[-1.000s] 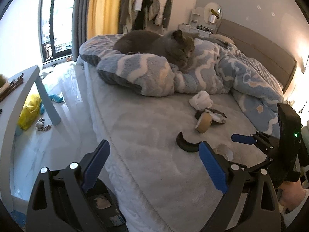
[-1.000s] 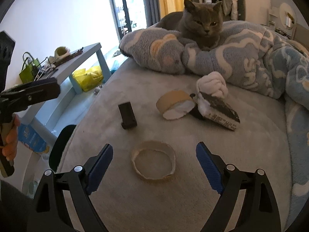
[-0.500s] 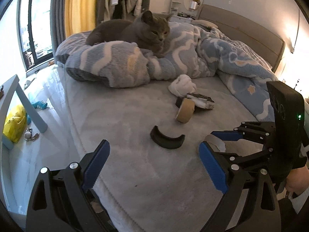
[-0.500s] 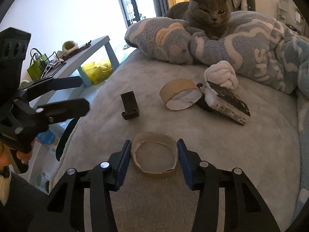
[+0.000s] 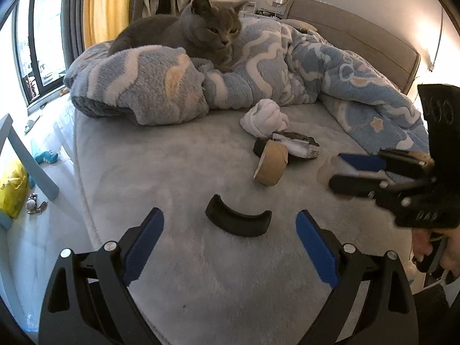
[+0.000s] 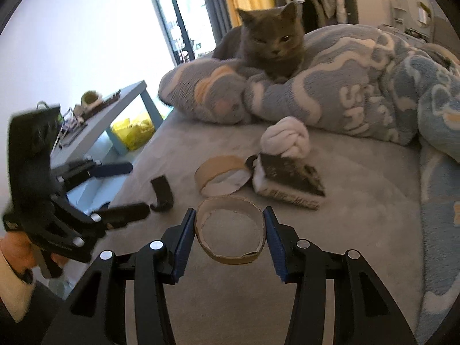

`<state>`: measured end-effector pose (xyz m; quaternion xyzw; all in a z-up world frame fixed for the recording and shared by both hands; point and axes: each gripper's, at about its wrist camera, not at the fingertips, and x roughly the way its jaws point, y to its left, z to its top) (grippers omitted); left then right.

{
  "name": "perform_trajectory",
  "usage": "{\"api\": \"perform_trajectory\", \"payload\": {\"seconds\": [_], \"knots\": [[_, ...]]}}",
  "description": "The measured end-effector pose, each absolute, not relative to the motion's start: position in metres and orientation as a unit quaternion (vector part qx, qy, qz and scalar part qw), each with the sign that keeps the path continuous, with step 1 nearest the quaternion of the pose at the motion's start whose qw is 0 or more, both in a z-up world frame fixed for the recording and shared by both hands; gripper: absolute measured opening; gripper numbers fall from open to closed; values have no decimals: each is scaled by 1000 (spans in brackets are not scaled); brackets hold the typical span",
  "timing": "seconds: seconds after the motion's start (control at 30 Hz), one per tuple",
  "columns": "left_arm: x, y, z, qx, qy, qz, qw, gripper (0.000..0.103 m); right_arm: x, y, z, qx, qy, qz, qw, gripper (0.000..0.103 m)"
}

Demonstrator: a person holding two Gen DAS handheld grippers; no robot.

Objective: Collect trash
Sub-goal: 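Grasp the black curved plastic piece with the left tool while the right tool holds the tape roll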

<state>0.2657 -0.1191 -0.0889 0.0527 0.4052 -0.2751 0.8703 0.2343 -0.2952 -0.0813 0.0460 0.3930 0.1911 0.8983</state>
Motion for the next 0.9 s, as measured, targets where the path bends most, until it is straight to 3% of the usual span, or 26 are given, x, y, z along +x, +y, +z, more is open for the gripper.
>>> {"api": "perform_trajectory", "payload": {"seconds": [0.23, 0.43, 0.67, 0.9], "knots": [[275, -127, -99, 48, 415, -290, 861, 93, 241, -303, -76, 55, 390, 190, 900, 48], [282, -133, -105, 41, 426, -296, 854, 82, 245, -306, -71, 57, 385, 186, 902, 48], [283, -134, -106, 38, 428, -297, 853, 53, 249, -302, -70, 56, 387, 186, 901, 48], [277, -129, -99, 31, 421, -290, 859, 49, 249, -291, -63, 53, 381, 190, 903, 48]]}}
